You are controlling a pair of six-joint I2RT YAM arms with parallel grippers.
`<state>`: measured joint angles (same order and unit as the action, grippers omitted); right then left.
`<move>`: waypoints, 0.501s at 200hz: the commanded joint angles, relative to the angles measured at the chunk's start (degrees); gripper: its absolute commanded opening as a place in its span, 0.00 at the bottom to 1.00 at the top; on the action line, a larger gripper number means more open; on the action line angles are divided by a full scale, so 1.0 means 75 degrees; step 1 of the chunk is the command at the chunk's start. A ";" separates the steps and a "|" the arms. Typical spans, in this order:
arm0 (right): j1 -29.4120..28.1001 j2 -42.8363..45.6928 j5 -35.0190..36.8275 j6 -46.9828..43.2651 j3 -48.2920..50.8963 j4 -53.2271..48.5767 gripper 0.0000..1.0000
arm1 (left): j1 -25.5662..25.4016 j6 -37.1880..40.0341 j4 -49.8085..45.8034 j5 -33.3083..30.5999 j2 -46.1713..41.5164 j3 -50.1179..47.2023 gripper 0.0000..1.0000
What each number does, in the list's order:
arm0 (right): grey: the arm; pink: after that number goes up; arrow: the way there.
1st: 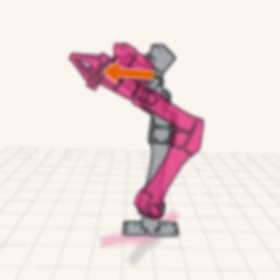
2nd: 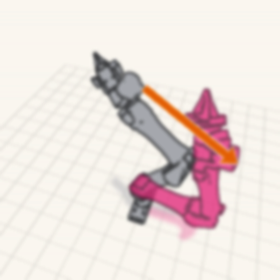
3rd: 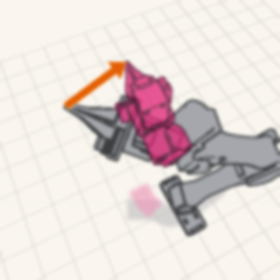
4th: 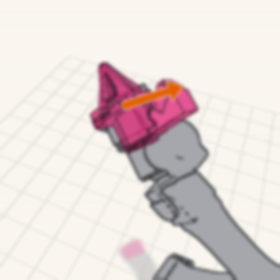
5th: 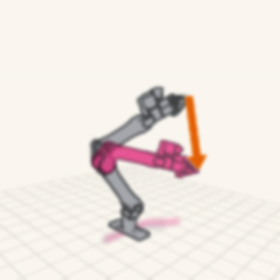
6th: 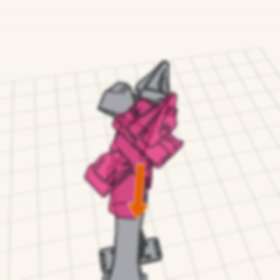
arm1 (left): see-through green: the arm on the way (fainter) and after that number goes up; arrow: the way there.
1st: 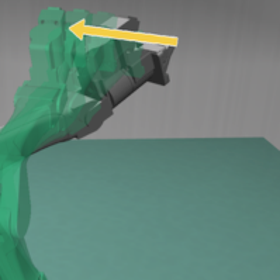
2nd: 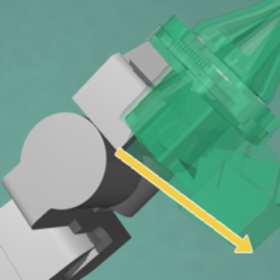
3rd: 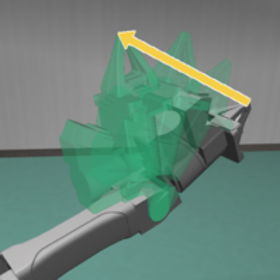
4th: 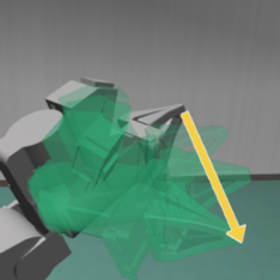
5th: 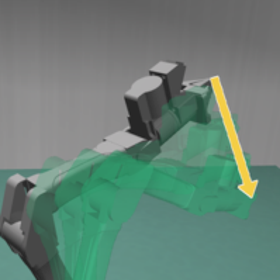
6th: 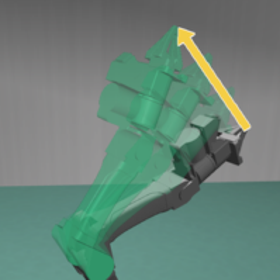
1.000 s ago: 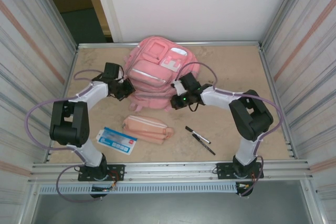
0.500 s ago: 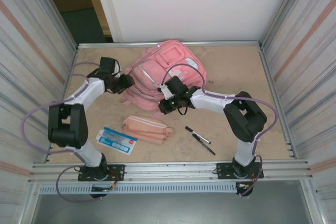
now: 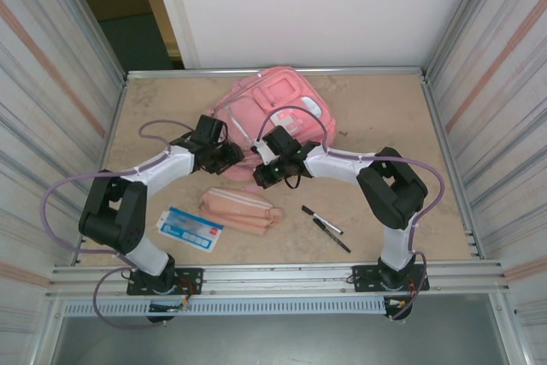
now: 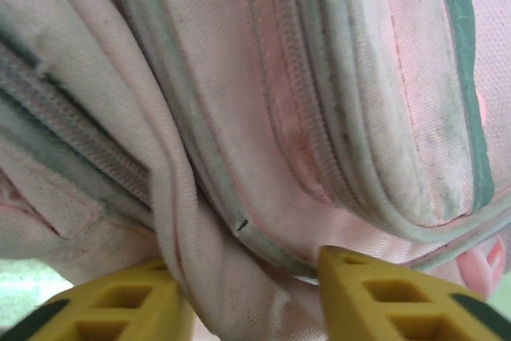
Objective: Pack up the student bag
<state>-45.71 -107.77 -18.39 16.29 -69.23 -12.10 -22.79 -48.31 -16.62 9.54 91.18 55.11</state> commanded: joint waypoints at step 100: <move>0.1875 0.0764 0.0576 -0.0794 0.1607 -0.0676 0.04 | 0.0448 0.0930 -0.0201 -0.0232 -0.0092 0.0524 0.00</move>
<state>-35.24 -103.70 -18.09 12.34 -59.33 -13.47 -20.73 -43.99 -17.58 6.94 91.72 57.10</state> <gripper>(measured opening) 0.058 0.043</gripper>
